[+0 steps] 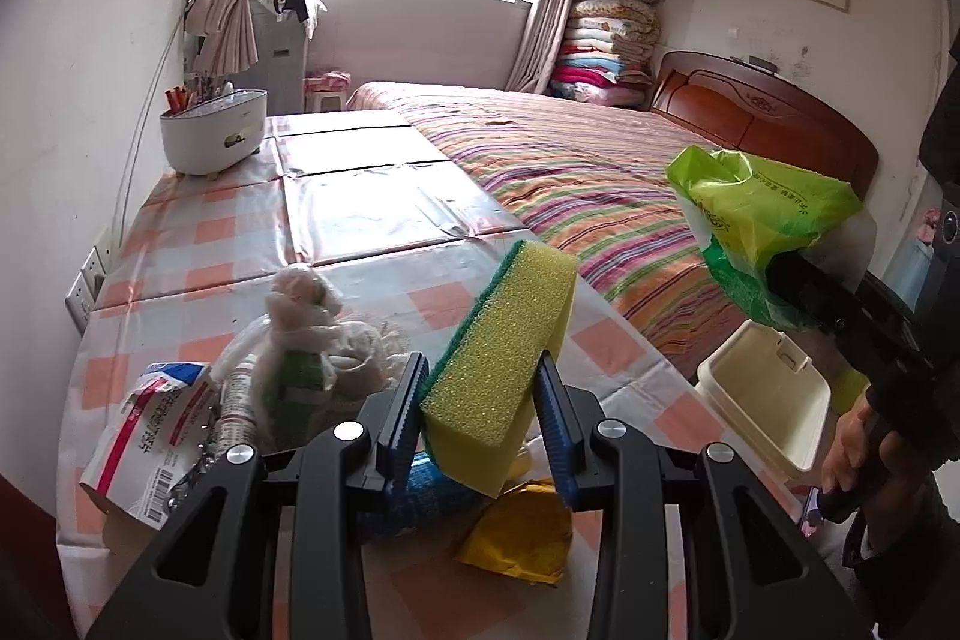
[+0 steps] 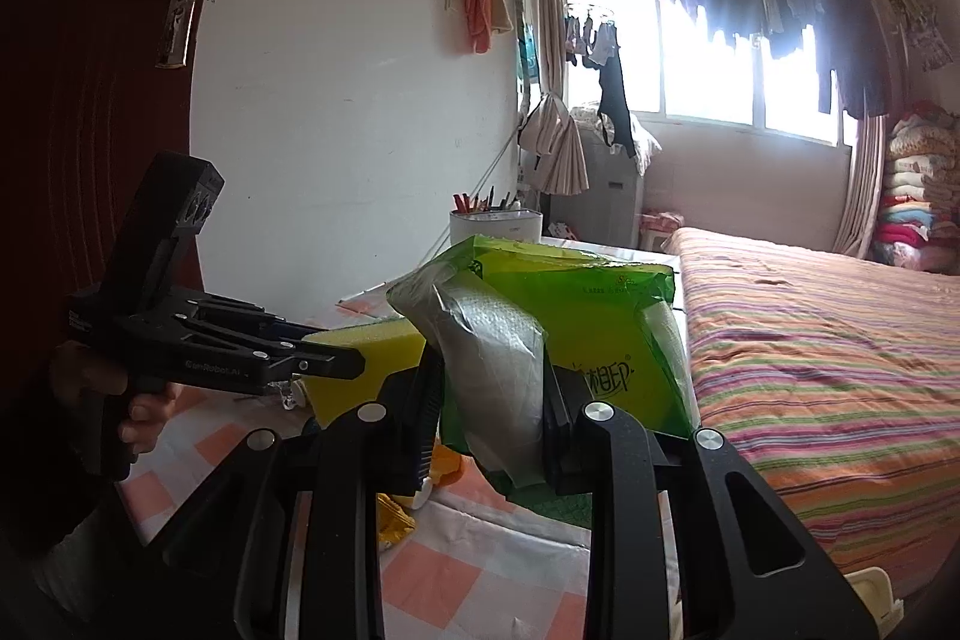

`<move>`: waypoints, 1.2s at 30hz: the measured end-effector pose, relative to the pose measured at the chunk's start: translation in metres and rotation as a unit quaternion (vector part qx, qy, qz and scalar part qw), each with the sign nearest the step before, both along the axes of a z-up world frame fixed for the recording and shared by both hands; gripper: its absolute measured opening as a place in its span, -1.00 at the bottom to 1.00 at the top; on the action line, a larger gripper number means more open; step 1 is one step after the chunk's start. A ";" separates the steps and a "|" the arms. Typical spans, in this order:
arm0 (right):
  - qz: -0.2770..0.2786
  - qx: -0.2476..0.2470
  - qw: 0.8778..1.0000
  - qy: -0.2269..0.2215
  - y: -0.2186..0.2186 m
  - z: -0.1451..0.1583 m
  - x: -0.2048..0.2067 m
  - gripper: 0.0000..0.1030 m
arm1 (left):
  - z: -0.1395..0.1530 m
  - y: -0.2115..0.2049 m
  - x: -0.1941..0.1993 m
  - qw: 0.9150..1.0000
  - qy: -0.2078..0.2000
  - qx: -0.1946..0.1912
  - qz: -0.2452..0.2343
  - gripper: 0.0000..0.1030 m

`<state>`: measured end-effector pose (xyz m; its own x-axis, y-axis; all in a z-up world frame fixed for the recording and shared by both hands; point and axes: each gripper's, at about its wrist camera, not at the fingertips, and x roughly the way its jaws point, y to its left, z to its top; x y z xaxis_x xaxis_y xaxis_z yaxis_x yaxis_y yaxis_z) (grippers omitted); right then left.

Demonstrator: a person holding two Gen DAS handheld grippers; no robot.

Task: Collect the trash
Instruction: 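Carry the green bag and yellow sponge to the cream bin and release both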

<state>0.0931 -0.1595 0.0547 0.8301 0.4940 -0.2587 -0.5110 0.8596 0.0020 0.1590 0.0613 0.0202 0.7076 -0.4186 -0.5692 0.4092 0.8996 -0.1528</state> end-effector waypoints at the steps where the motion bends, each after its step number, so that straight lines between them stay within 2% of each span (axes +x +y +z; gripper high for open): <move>1: -0.005 -0.001 1.000 -0.001 -0.004 0.000 -0.002 -0.50 | 0.001 -0.006 -0.001 1.000 0.000 -0.002 -0.006 -0.32; 7: -0.041 -0.002 0.999 0.001 -0.036 -0.002 -0.012 -0.50 | 0.004 -0.043 -0.006 0.999 0.001 -0.008 -0.047 -0.32; 15: -0.105 0.021 0.994 0.011 -0.089 -0.005 -0.029 -0.49 | 0.004 -0.088 -0.017 0.995 0.002 -0.008 -0.097 -0.32; 24: -0.149 0.067 0.985 0.056 -0.125 -0.022 -0.041 -0.46 | 0.003 -0.122 -0.029 0.991 0.003 -0.004 -0.131 -0.32; 30: -0.189 0.091 0.974 0.086 -0.143 -0.038 -0.048 -0.38 | 0.000 -0.139 -0.038 0.989 0.004 0.002 -0.151 -0.32; 34: -0.204 0.112 0.968 0.099 -0.155 -0.044 -0.051 -0.25 | -0.001 -0.148 -0.042 0.987 0.006 0.004 -0.158 -0.32; 36: -0.208 0.117 0.966 0.102 -0.158 -0.046 -0.052 -0.10 | -0.002 -0.152 -0.044 0.987 0.007 0.006 -0.163 -0.32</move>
<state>0.0411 -0.3178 0.0089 0.9129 0.1936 -0.3592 -0.0900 0.9541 0.2856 0.1154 -0.0906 0.0178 0.5287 -0.6156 -0.5844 0.6745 0.7227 -0.1510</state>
